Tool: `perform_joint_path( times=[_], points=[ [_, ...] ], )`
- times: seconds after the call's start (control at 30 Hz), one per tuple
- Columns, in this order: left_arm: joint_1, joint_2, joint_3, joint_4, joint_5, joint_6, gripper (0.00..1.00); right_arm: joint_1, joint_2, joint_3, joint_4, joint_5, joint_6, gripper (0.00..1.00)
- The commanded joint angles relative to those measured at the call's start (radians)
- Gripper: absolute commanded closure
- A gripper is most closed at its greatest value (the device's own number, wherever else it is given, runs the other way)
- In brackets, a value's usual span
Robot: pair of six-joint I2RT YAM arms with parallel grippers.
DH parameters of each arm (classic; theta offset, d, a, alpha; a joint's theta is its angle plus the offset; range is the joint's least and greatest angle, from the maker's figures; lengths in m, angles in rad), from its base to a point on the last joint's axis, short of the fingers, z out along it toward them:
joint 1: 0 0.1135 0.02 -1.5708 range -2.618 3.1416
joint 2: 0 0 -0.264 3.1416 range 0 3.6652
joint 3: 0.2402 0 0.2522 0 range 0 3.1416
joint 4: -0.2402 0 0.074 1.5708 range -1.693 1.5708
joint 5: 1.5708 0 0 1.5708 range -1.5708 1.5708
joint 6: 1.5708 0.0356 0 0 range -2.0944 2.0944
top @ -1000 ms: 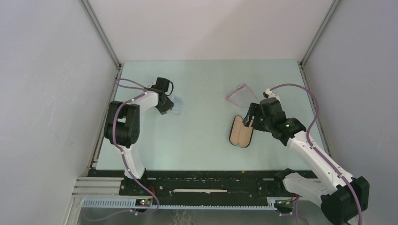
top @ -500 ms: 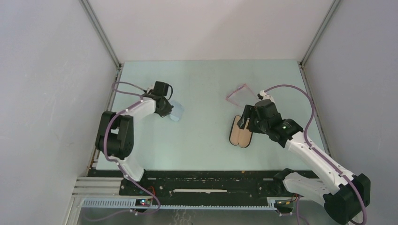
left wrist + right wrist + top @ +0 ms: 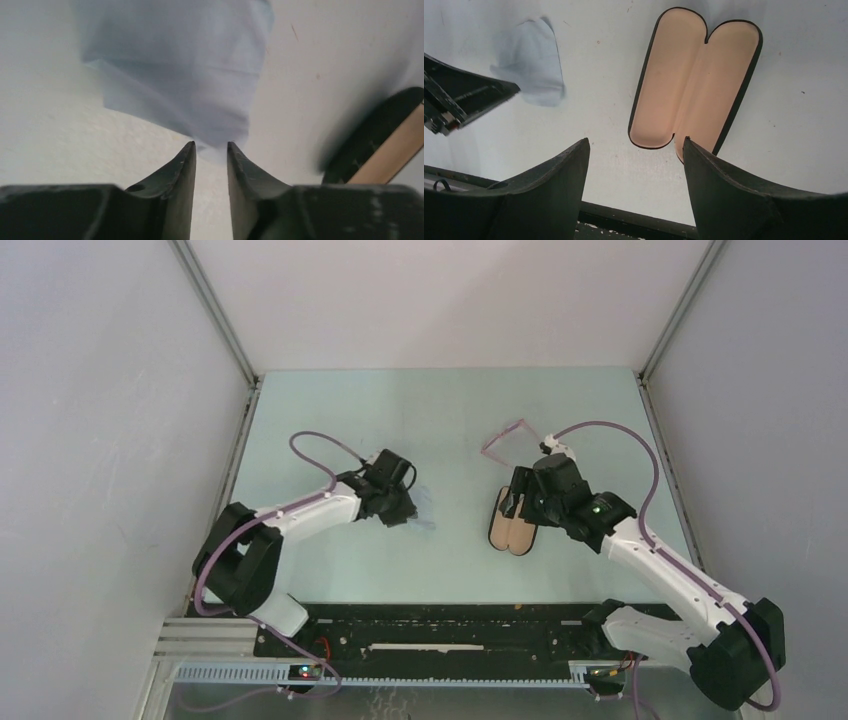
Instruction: Organize the sunglasses
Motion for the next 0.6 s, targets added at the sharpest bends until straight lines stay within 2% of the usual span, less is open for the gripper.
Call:
perform_joint_path(
  times=[0.0, 0.07, 0.13, 0.27, 0.37, 0.57],
  points=[
    [-0.038, -0.085, -0.019, -0.034, 0.086, -0.001, 0.58, 0.031, 0.020, 0.042, 0.035, 0.009, 0.018, 0.23],
    [-0.024, -0.163, -0.014, -0.082, 0.049, 0.030, 0.48, 0.061, 0.032, 0.042, 0.045, 0.006, 0.028, 0.23],
    [0.008, -0.249, -0.022, -0.115, 0.010, 0.052, 0.43, 0.116, 0.052, 0.043, 0.071, 0.008, 0.041, 0.23],
    [0.112, -0.380, -0.076, -0.141, -0.019, 0.085, 0.43, 0.269, 0.178, 0.043, 0.144, 0.043, 0.074, 0.24],
    [0.150, -0.413, -0.120, -0.163, -0.054, 0.102, 0.43, 0.344, 0.311, 0.066, 0.203, 0.042, 0.098, 0.24],
    [0.159, -0.450, -0.212, -0.148, -0.098, 0.106, 0.40, 0.385, 0.524, 0.169, 0.270, 0.045, 0.114, 0.24]
  ],
)
